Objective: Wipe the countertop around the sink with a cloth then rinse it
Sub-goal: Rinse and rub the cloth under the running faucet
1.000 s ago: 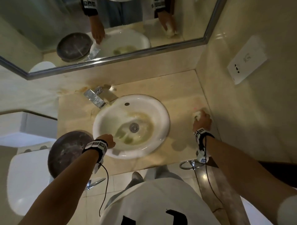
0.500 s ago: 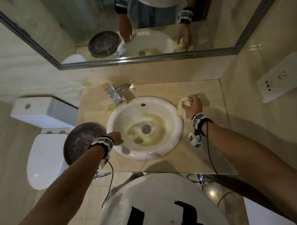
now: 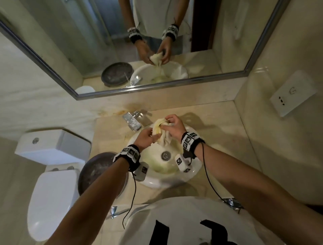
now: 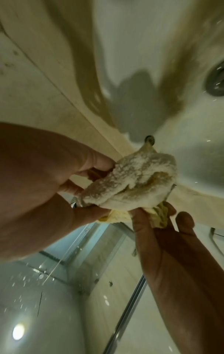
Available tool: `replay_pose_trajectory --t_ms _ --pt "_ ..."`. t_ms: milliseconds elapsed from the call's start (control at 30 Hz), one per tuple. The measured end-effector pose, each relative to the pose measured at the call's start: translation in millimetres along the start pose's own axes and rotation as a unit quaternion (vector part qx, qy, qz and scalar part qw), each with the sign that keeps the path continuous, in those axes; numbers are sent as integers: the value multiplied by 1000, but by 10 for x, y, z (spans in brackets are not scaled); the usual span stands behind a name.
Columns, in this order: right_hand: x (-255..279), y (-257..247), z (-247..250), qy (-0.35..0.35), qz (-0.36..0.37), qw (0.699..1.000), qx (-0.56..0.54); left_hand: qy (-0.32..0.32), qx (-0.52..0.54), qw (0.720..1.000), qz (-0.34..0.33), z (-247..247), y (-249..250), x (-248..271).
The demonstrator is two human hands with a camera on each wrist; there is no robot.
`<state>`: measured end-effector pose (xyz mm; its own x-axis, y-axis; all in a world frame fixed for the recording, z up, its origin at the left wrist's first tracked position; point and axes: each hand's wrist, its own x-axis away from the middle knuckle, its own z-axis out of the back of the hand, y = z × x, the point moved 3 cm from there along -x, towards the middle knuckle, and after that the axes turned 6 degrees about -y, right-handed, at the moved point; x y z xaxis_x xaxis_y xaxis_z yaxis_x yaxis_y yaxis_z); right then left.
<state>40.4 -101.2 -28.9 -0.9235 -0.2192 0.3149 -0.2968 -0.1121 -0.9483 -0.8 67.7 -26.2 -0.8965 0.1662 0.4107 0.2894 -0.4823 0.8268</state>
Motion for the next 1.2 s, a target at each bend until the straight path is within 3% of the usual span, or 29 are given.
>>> replay_pose_trajectory --t_ms 233,433,600,733,967,1100,1200 --pt "-24 -448 -120 -24 27 993 115 46 11 999 -18 563 161 139" --pt "185 -249 -389 -3 1 977 212 90 -60 989 -101 901 402 284" --pt "438 -345 -654 -5 22 988 150 24 -253 946 -202 892 638 364" --pt "505 -516 -734 9 74 993 95 8 -301 929 -214 947 656 380" --pt "561 -830 -838 -16 102 994 23 23 -106 976 -189 1147 792 478" --pt "544 -928 -759 3 100 995 12 1 29 984 -175 1223 641 430" --pt "545 -985 -579 41 79 996 -8 -18 15 985 -172 1206 515 415"
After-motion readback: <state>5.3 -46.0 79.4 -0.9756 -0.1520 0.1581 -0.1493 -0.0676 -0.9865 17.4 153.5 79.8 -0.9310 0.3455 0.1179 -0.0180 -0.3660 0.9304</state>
